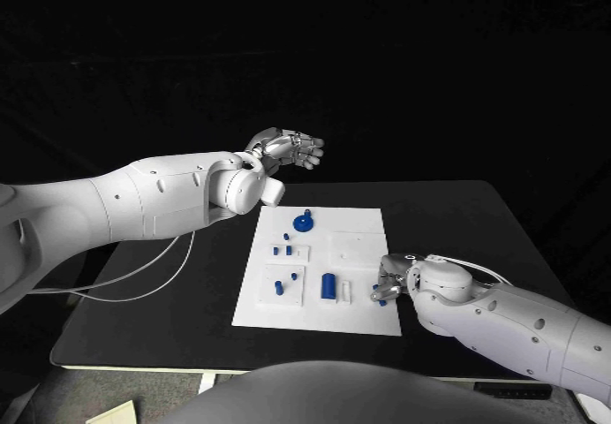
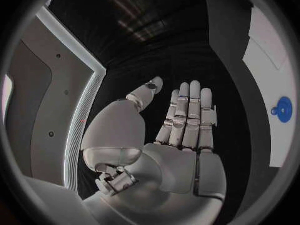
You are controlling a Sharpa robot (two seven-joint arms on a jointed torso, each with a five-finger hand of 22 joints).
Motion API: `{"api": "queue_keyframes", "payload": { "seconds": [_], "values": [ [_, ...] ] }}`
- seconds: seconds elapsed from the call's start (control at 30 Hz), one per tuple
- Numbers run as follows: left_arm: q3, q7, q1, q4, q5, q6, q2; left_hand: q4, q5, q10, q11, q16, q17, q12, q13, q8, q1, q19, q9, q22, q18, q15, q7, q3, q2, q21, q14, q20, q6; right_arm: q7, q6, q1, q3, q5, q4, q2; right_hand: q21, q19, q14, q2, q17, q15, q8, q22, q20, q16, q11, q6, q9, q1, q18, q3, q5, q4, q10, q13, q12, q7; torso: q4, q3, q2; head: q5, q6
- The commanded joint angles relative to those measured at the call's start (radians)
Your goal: Assemble the parts on the task board
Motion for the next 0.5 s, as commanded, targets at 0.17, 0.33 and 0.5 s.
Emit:
{"api": "queue_keyframes", "payload": {
  "seconds": [0.17, 0.33, 0.5],
  "values": [
    [0.001, 0.007, 0.001, 0.002, -0.005, 0.012, 0.001, 0.007, 0.002, 0.000, -0.001, -0.006, 0.002, 0.004, -0.001, 0.004, -0.009, 0.000, -0.001, 0.001, 0.015, -0.001, -0.006, -0.001, -0.001, -0.004, 0.008, 0.004, -0.003, -0.010, 0.050, -0.016, -0.011, -0.046, -0.012, -0.003, 0.004, -0.009, -0.001, 0.038, -0.002, -0.001, -0.011, 0.001, 0.006, -0.001, -0.001, 0.012, -0.393, 0.071, 0.067, 0.033, 0.004, -0.055, -0.005, -0.004, -0.006, 0.004, -0.0008, 0.0007, 0.000, 0.000, 0.000],
    [0.001, 0.007, 0.001, 0.001, -0.006, 0.012, 0.001, 0.007, 0.002, 0.000, -0.001, -0.007, 0.002, 0.004, -0.001, 0.004, -0.008, 0.000, -0.001, 0.001, 0.015, -0.001, -0.006, -0.001, -0.001, -0.004, 0.008, 0.004, -0.003, -0.006, 0.043, -0.016, -0.011, -0.015, -0.014, -0.006, 0.005, -0.012, -0.001, 0.066, -0.004, 0.000, -0.020, 0.004, 0.016, -0.003, 0.000, 0.020, -0.402, 0.090, 0.067, 0.066, 0.058, -0.056, -0.004, -0.007, -0.007, 0.005, -0.0007, 0.0002, 0.000, -0.001, 0.000],
    [0.001, 0.007, 0.001, 0.001, -0.006, 0.011, 0.001, 0.007, 0.002, 0.000, -0.001, -0.007, 0.003, 0.004, -0.002, 0.004, -0.008, 0.000, -0.002, 0.001, 0.015, -0.001, -0.006, -0.001, -0.001, -0.004, 0.008, 0.004, -0.003, -0.003, 0.040, -0.015, -0.011, 0.054, -0.012, -0.013, 0.007, -0.011, 0.000, 0.088, -0.004, 0.000, -0.026, 0.005, 0.019, -0.003, -0.001, 0.029, -0.411, 0.076, 0.067, 0.077, 0.089, -0.055, 0.000, -0.009, -0.006, 0.004, -0.0009, 0.0010, 0.000, 0.000, 0.000]
  ]
}}
